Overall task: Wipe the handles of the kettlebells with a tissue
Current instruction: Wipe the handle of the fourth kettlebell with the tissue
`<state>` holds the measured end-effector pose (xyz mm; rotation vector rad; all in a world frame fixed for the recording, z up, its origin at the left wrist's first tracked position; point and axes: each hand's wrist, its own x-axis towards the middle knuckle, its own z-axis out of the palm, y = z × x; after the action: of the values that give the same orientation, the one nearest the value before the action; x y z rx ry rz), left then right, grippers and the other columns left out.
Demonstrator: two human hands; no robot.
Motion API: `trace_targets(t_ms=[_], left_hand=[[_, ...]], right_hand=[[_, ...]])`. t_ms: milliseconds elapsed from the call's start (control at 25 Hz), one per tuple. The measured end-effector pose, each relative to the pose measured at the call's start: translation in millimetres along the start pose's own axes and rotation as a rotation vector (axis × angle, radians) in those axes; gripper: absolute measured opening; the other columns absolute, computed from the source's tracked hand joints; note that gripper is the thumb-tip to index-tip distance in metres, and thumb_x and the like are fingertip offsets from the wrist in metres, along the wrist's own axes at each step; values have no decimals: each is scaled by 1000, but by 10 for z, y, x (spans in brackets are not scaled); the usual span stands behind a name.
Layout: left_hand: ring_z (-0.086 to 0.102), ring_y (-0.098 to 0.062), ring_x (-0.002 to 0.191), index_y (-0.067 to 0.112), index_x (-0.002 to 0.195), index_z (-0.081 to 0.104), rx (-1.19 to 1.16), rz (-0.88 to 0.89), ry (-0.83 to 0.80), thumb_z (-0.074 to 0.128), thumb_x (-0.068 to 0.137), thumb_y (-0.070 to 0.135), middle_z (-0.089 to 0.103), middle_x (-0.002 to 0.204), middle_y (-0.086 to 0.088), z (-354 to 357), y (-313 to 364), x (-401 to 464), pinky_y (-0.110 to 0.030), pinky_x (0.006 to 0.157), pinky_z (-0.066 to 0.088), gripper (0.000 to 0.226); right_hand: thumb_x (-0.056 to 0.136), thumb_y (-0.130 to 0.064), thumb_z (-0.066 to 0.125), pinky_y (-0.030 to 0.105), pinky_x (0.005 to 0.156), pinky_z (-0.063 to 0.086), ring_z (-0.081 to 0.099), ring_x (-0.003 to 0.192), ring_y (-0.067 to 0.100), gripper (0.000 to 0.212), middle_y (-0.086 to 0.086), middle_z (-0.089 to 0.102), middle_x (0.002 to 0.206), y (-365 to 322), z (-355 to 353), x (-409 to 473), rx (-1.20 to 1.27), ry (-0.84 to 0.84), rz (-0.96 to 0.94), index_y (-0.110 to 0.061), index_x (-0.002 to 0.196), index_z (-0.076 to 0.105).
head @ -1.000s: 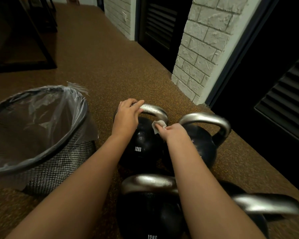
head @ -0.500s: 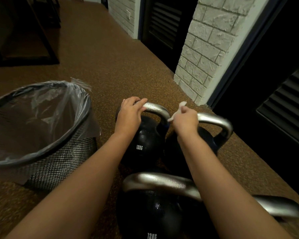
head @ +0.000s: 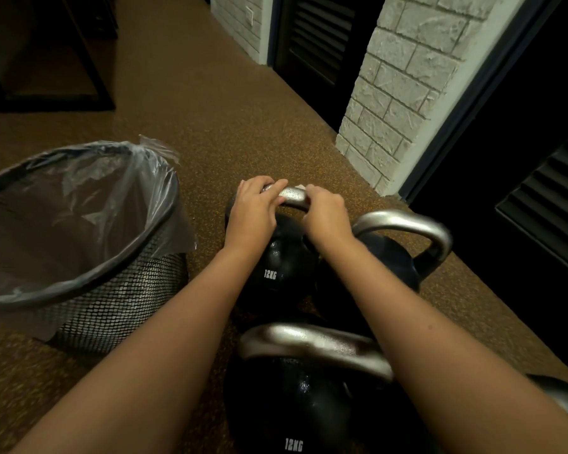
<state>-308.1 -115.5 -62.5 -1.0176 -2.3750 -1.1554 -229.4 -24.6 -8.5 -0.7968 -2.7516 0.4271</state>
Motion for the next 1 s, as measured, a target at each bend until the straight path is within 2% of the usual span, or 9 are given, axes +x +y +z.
trace_targets(t_ms=[200, 320, 440, 520, 600, 680, 840, 920, 1000], left_hand=[[50, -23, 107, 15, 121, 62, -15, -14, -20, 55, 91, 12, 58, 112, -8, 0, -5, 5, -47, 100, 40, 31], [52, -27, 103, 13, 118, 64, -22, -9, 8, 57, 89, 9, 59, 109, -11, 18, -3, 4, -50, 98, 41, 30], [53, -28, 103, 13, 118, 64, -13, -1, 6, 57, 89, 9, 60, 109, -11, 19, -11, 2, -50, 97, 42, 30], [51, -25, 106, 14, 119, 63, -13, -8, -10, 56, 90, 10, 59, 111, -10, 9, -6, 0, -50, 98, 41, 31], [51, -25, 106, 14, 120, 62, -26, -10, -9, 55, 90, 10, 59, 111, -9, 19, -8, -2, -50, 99, 40, 31], [51, -25, 105, 14, 119, 63, -34, -6, 10, 56, 90, 9, 59, 109, -9, 31, -13, -6, -51, 99, 40, 30], [50, -27, 108, 13, 119, 63, -32, -16, 4, 55, 90, 8, 59, 112, -11, 18, 3, -13, -50, 102, 38, 31], [51, -28, 108, 13, 119, 63, -30, -12, 3, 55, 90, 9, 59, 113, -11, 10, 12, -14, -49, 103, 37, 31], [51, -28, 107, 13, 119, 63, -29, -13, 3, 55, 90, 10, 59, 112, -11, 19, 3, -10, -49, 101, 38, 30]], right_hand=[[86, -3, 52, 24, 76, 35, 55, 105, 28, 29, 9, 64, 99, 198, -209, 140, 82, -240, 126, -18, 104, 69], [85, 1, 47, 29, 82, 40, 54, 105, 29, 38, 11, 63, 103, 106, -207, 122, 70, -181, -17, -18, 113, 64], [79, 8, 45, 29, 86, 40, 57, 106, 28, 48, 8, 65, 107, 173, -90, -81, 211, 15, -96, -18, 116, 60], [83, 5, 45, 28, 90, 39, 54, 110, 27, 49, 9, 64, 113, 237, -34, -114, 218, 11, 50, -18, 124, 57], [88, -1, 44, 32, 91, 40, 52, 112, 31, 40, 13, 60, 116, 223, -44, 17, 162, -112, 248, -14, 124, 57], [90, -5, 45, 34, 92, 42, 52, 112, 32, 35, 15, 59, 118, 130, -91, 113, 119, -148, 300, -11, 121, 59], [87, 1, 44, 36, 90, 41, 52, 110, 33, 40, 14, 59, 114, 89, -61, -1, 74, -58, 20, -12, 122, 55], [80, 7, 46, 37, 93, 41, 53, 111, 32, 55, 10, 56, 121, 176, -15, -165, 103, 26, -112, -14, 131, 48], [76, 11, 45, 38, 98, 41, 52, 114, 33, 66, 7, 52, 130, 257, 26, -245, 127, 47, -124, -16, 137, 42]])
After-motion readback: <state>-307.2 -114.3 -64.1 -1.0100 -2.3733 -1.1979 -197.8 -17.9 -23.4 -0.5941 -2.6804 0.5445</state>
